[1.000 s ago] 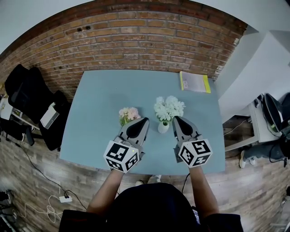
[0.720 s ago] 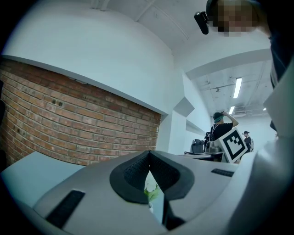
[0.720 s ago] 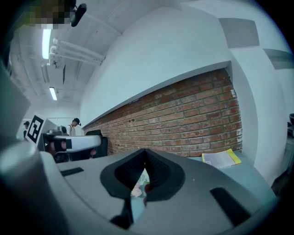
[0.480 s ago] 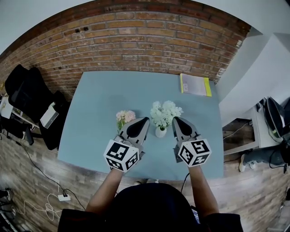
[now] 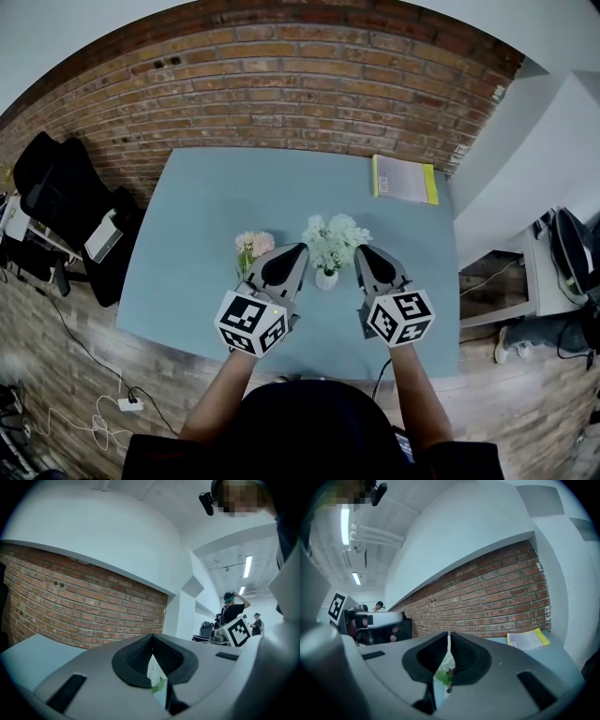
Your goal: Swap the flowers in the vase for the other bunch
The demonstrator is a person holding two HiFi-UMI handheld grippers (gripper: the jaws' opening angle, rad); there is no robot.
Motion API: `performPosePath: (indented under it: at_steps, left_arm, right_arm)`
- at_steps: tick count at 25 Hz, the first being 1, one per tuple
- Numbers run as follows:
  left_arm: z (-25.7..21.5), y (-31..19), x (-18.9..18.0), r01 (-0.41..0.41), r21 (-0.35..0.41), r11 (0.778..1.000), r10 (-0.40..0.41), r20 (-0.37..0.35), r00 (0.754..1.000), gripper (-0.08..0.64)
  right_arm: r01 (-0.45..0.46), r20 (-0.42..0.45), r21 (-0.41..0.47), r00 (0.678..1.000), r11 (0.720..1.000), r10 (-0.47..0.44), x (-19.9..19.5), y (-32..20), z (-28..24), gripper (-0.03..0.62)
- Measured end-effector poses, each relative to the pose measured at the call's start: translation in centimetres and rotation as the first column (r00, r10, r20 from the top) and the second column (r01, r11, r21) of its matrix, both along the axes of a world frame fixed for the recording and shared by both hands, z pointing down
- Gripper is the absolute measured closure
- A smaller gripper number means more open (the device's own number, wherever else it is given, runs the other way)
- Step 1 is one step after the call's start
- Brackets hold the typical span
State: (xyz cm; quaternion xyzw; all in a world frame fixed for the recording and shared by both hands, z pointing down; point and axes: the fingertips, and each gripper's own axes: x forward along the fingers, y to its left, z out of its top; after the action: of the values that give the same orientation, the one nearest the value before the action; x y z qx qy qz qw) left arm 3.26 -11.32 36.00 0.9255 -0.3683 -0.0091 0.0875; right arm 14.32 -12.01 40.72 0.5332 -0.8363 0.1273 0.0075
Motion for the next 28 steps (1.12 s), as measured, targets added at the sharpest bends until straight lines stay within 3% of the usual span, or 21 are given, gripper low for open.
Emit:
performPosePath:
  at_steps: [14,28]
  left_arm:
    - [0.8,-0.1,0.8,0.037,-0.015,0.999,-0.037,0.023,0.999,0.551]
    - [1.1,-1.5,0.5,-0.075,-0.036,0.997,0.076,0.008,0.997,0.552]
  right_arm:
    - [0.008,0.032,-0.036,0.999,0.999,-0.007,1.6,-0.3,1.9,0.574]
    - [-0.055,0.014,-0.107,0.998,0.993,0.057,0.5,0.4,4.0,0.452]
